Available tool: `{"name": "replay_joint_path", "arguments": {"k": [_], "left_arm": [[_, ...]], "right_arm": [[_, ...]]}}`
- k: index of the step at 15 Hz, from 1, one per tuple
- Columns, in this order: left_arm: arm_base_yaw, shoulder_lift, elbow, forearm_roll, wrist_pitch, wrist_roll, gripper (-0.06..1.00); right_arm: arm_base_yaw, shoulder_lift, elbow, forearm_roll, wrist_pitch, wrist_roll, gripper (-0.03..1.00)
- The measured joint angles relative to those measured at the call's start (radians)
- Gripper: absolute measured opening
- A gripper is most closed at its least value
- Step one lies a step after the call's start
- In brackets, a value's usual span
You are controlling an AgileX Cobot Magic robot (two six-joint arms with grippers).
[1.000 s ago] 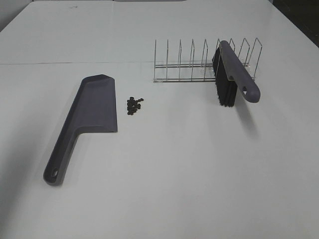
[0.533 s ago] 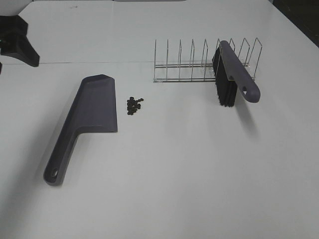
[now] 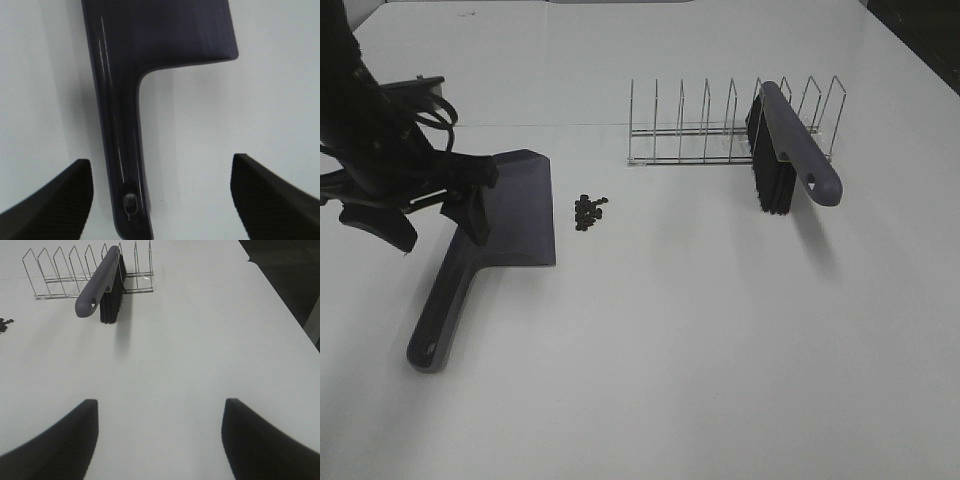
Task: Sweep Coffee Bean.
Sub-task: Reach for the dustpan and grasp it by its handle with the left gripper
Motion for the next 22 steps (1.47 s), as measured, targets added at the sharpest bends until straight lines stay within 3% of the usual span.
{"name": "replay_joint_path", "arguments": {"k": [5, 19, 21, 22], "left_arm": [[-0.016, 0.076, 0.000, 0.134, -0.021, -0.110, 0.72], [-0.016, 0.231, -0.007, 0.114, -0.091, -0.093, 0.71], [-0.016, 0.232, -0.007, 0.122, -0.098, -0.094, 0.57], [-0.016, 0.233, -0.007, 0.122, -0.105, -0.096, 0.42]], "right_arm": [[0.000, 0.000, 0.000, 0.000, 0.000, 0.000, 0.61], [0.000, 0.000, 0.000, 0.000, 0.000, 0.000, 0.61], [0.000, 0.000, 0.000, 0.000, 0.000, 0.000, 0.61], [0.000, 0.000, 0.000, 0.000, 0.000, 0.000, 0.61]]}}
